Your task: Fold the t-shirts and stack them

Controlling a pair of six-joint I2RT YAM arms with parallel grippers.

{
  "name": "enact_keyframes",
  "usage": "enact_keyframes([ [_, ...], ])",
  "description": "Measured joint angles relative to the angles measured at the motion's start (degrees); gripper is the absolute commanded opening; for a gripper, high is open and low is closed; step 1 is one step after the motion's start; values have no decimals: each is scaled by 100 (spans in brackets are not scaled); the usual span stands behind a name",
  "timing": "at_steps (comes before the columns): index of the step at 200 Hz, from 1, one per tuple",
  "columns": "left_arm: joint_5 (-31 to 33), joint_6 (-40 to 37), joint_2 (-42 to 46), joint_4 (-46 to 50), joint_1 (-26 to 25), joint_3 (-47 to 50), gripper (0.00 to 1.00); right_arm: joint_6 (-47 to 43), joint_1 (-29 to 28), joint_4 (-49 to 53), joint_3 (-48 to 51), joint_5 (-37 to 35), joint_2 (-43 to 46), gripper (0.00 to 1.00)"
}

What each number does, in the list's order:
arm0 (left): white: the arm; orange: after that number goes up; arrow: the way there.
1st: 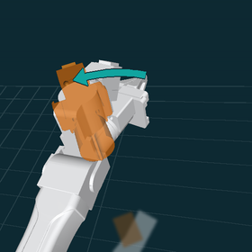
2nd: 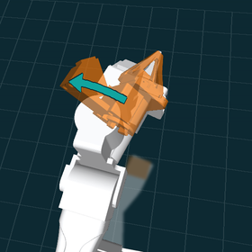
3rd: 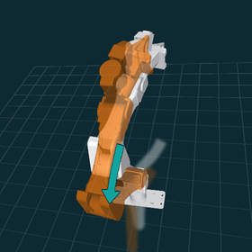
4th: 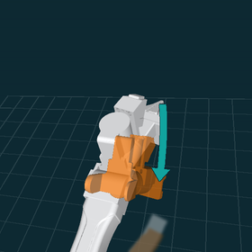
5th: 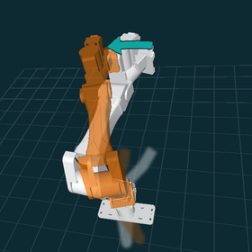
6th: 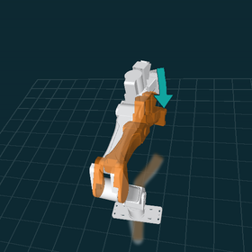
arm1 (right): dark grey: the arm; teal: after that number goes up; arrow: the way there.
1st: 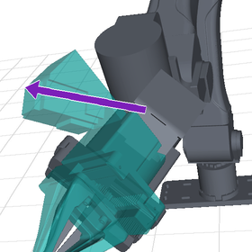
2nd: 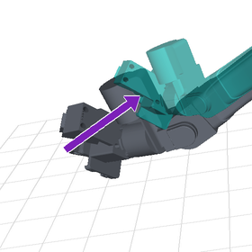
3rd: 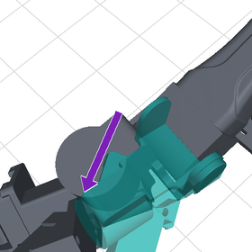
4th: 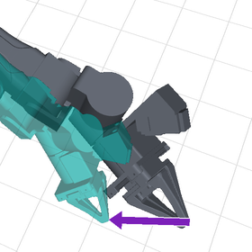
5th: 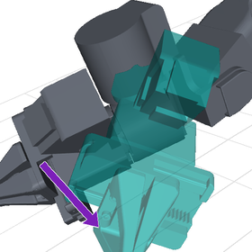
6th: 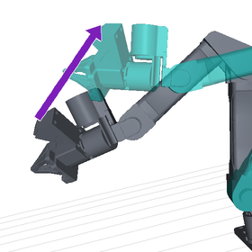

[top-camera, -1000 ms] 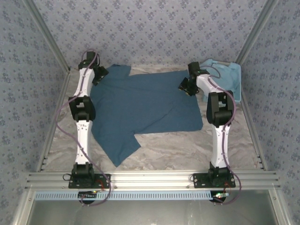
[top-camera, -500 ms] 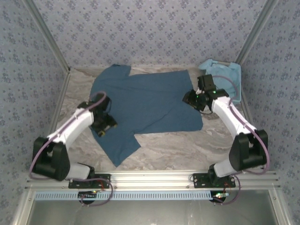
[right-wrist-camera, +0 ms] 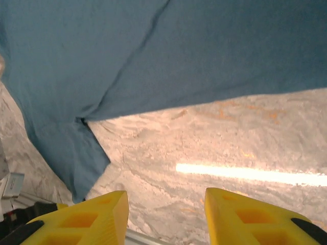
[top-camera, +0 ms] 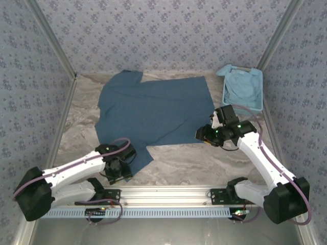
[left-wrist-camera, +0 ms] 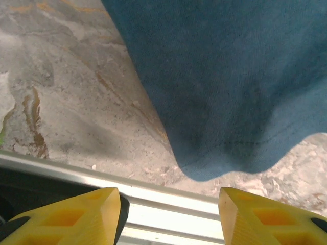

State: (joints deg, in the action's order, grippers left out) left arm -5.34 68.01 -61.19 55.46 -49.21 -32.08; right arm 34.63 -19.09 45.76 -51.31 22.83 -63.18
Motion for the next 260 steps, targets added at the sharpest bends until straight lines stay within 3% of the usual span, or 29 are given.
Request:
enact_keyframes([
  [28,68,-4,-201,-479,-4,42,53,0,-138,7,11,2,-4,46],
  [55,81,-52,-479,-944,-4,76,43,-24,-157,44,11,-4,-9,45],
  [89,61,-120,-918,-1217,-9,9,13,-68,-109,332,11,-262,-7,45],
  [109,70,-107,-894,-1235,-9,-4,0,-63,133,494,11,-560,4,46],
  [147,352,-37,-382,-772,-9,39,0,2,1043,682,157,-1217,17,46],
  [173,413,-35,48,-417,-9,37,0,149,1368,691,214,-1543,-81,46],
  [260,518,4,280,131,-9,4,0,511,2164,-317,577,-1386,-1390,36],
])
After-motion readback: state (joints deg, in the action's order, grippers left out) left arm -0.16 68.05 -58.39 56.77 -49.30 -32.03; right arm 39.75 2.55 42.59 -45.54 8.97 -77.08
